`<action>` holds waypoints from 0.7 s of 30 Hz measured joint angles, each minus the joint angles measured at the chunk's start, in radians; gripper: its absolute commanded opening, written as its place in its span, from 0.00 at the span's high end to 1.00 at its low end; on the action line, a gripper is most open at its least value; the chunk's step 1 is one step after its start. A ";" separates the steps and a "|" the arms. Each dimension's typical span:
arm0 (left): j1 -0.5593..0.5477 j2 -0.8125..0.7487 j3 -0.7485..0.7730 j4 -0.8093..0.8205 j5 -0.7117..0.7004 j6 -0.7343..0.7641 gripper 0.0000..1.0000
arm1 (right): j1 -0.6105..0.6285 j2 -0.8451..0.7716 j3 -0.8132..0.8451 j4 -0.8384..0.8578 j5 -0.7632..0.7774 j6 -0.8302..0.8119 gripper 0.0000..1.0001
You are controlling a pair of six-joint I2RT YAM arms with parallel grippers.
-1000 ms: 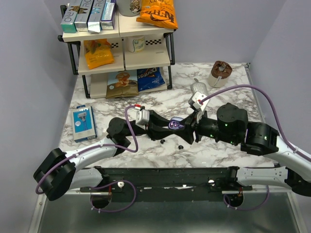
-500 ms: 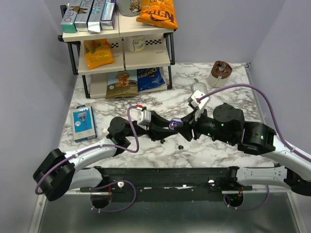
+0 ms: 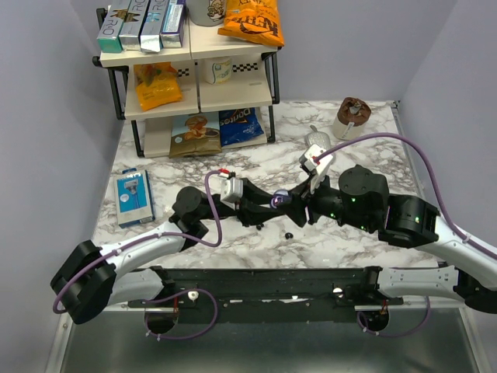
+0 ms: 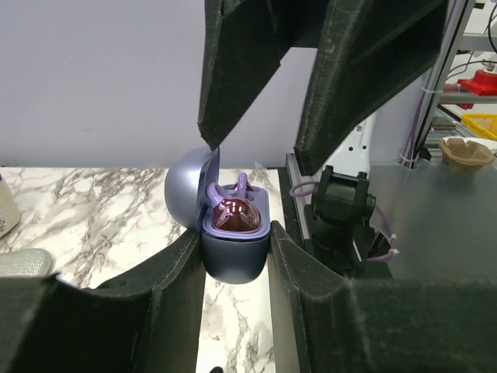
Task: Insert the wireless bluetooth earbuds into the charging case
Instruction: Adjust the earbud with the charging case.
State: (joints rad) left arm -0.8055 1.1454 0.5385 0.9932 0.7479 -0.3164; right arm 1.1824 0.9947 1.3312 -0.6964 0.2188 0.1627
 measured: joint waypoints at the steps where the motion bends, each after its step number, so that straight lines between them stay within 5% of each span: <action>1: 0.000 0.000 0.005 -0.006 -0.005 0.003 1.00 | 0.000 0.000 0.000 0.000 -0.002 0.003 0.43; 21: -0.005 -0.005 0.026 -0.076 -0.052 0.018 1.00 | -0.002 0.005 -0.024 0.005 -0.043 0.048 0.43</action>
State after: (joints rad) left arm -0.8104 1.1404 0.5648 0.9173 0.6960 -0.2989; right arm 1.1805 0.9993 1.3071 -0.6910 0.1757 0.2111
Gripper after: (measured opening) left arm 0.410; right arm 0.567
